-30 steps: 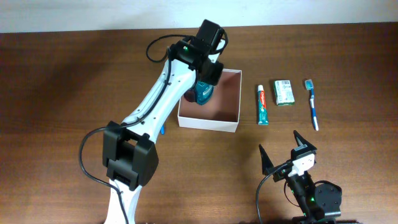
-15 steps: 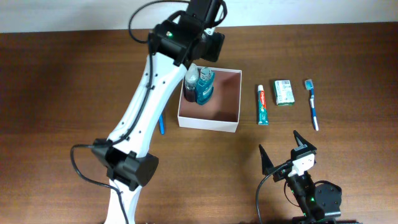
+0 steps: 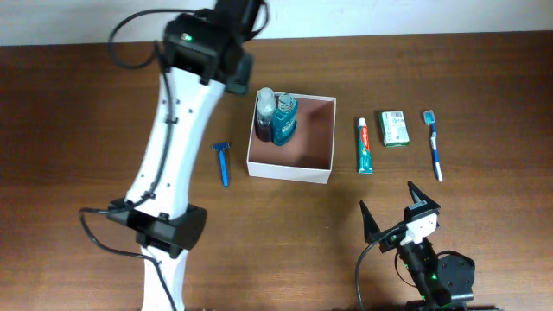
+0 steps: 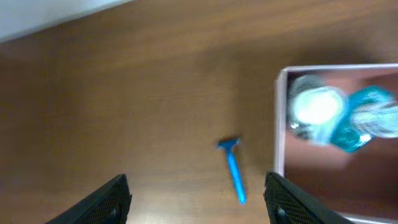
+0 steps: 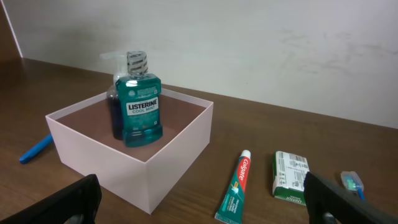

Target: Pack container

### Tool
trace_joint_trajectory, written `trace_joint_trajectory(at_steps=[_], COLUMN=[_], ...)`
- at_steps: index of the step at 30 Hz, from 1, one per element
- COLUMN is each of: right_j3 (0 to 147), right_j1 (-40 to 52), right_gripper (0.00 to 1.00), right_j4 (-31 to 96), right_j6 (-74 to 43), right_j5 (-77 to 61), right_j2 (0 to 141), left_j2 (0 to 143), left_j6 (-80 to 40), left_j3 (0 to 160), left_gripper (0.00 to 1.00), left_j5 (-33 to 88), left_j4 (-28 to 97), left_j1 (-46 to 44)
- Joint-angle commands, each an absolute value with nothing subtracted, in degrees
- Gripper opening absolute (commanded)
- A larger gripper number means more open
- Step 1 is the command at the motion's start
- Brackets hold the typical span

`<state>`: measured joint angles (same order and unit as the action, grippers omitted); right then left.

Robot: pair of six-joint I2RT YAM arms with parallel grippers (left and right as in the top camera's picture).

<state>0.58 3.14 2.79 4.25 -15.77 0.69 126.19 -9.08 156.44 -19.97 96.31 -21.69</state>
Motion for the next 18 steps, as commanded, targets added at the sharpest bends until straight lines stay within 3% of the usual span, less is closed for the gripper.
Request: trace_joint_trajectory(at_steps=[1,4,11,15,18], right_j3=[0.32,0.32,0.32,0.32,0.32], right_j1=[2.92,2.92,2.92,2.92,2.92], right_gripper=[0.98,0.99,0.99,0.99,0.99], right_j4=[3.09,3.07,3.07,3.07,3.09], right_j6=[3.60,3.60,3.60,3.60,3.60], right_j5=[-15.90,-15.90,-15.90,-15.90,-15.90], right_j2=[0.21,0.21,0.21,0.21,0.21], left_j2=[125.03,125.25,125.38,125.40,125.40], left_j6=[-11.46,-11.51,-11.51,-11.18,-10.68], left_j3=[156.11,153.80,142.52,136.09,131.09], left_gripper=[0.70,0.68,0.47,0.16,0.12], left_j5=[-13.17,-10.02,-9.82,-7.53,-5.32], left_j4=[96.71,96.71,96.23,93.19,90.11], left_j1=[-18.52,-16.82,-15.16,-15.27,-15.27])
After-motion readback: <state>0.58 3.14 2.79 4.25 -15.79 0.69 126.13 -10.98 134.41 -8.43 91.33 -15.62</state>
